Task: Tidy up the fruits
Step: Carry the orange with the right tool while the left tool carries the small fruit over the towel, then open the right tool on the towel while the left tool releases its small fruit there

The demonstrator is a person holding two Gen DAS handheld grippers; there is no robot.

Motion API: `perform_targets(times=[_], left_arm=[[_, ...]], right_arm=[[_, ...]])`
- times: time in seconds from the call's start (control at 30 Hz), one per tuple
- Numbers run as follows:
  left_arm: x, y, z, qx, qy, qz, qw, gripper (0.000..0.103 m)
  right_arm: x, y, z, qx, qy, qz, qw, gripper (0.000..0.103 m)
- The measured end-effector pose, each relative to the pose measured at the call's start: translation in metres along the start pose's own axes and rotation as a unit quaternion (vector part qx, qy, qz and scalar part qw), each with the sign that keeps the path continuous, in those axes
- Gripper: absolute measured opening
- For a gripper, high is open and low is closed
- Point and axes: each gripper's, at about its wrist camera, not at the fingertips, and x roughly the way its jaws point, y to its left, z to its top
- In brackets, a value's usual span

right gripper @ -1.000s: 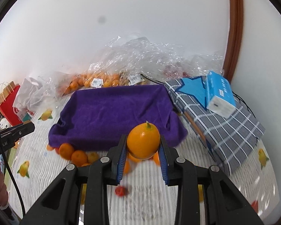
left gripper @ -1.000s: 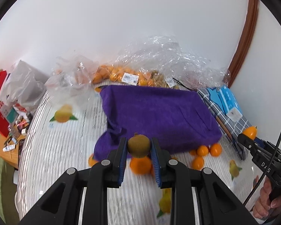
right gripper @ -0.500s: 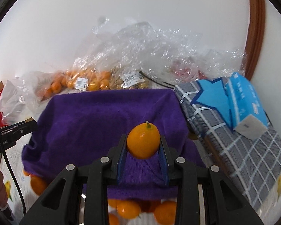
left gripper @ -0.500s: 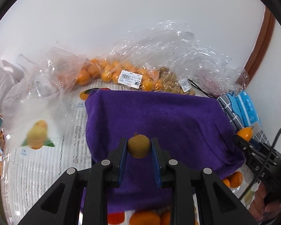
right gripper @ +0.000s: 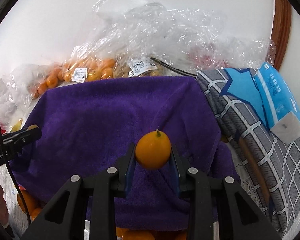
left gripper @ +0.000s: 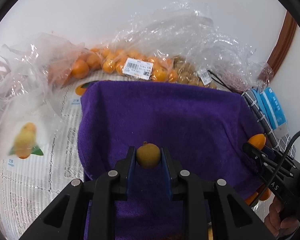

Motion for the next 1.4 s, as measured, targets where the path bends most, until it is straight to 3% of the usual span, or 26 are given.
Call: perform_targets(times=[0.3,0.4,0.53,0.77,1.07,1.27,1.4], left_arm=[[0.005,-0.001,-0.001,0.002,0.006,0.002,1.0,0.024],[0.0,-0.004,-0.002,0.008,-0.007,-0.003,0.9999,0.024],[0.001,-0.01,-0.004,0.02,-0.015,-0.001,0.9997,0.041],[0.012,-0.02,-0.011,0.038,-0.008,0.007,0.9992,0.045],[0.002,-0.018,-0.008,0.032,-0.021,0.008,0.9992,0.054],[-0.022,-0.019,-0.008,0.034,-0.039,0.012,0.9986,0.054],[-0.052,-0.025,-0.007,0.04,-0.058,0.015,0.9974,0.054]], right_arm=[[0.007,-0.001,-0.002,-0.007,0.023,0.011,1.0,0.032],[0.003,-0.002,-0.002,-0.01,0.013,0.017,1.0,0.033],[-0.001,-0.003,-0.004,-0.01,-0.003,0.025,1.0,0.045],[-0.006,-0.005,-0.007,-0.009,-0.02,0.03,0.999,0.054],[-0.016,0.001,-0.002,-0.006,-0.022,0.002,1.0,0.054],[-0.055,0.009,-0.014,-0.028,-0.048,-0.071,0.996,0.054],[-0.088,0.009,-0.027,-0.025,-0.045,-0.077,0.996,0.054]])
